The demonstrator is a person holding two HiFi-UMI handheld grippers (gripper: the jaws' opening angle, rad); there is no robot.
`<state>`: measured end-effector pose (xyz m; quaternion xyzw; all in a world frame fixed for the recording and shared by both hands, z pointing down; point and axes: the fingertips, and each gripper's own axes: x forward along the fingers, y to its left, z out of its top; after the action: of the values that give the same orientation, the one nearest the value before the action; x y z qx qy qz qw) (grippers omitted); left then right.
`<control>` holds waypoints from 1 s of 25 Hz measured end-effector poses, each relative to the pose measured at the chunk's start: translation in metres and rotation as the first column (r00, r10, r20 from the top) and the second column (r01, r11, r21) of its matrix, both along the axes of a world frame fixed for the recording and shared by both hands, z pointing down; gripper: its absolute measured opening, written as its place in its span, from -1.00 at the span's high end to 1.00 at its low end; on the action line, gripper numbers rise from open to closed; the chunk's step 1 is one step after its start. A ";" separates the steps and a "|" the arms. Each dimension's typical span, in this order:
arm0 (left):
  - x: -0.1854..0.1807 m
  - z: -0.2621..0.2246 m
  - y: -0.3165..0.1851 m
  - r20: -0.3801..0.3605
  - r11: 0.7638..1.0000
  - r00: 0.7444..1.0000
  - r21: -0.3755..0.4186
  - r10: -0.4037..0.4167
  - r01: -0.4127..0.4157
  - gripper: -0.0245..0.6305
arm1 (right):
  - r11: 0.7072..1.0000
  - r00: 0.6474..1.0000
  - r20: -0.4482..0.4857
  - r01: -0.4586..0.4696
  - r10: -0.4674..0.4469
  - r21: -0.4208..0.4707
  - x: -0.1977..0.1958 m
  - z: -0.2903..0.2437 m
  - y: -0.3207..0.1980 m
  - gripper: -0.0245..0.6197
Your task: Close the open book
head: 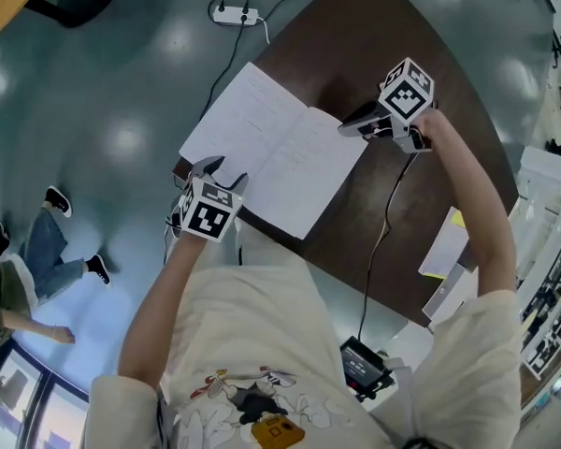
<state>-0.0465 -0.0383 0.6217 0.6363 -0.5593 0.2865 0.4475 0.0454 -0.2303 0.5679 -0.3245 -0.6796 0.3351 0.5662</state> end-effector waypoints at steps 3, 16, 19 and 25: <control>0.006 0.010 0.006 -0.034 0.999 0.999 -0.036 0.016 -0.018 0.22 | 1.000 1.000 0.002 -0.014 0.014 0.004 0.000 -0.003 0.002 0.79; 0.015 0.017 0.013 -0.081 0.998 0.996 -0.046 0.037 -0.040 0.22 | 0.998 0.999 0.003 -0.053 0.053 0.031 -0.028 -0.013 0.003 0.76; 0.011 0.011 0.015 -0.081 0.999 0.997 -0.041 0.016 -0.020 0.22 | 0.998 0.999 0.000 -0.047 0.047 0.047 -0.033 -0.015 0.004 0.75; -0.004 -0.025 0.022 -0.081 0.999 0.997 0.032 -0.005 0.007 0.22 | 0.995 0.998 -0.028 -0.055 0.058 0.087 -0.042 -0.011 0.005 0.74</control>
<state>-0.0503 -0.0158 0.5964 0.6528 -0.5470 0.2502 0.4606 0.0031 -0.2251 0.5567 -0.2755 -0.6936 0.3263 0.5802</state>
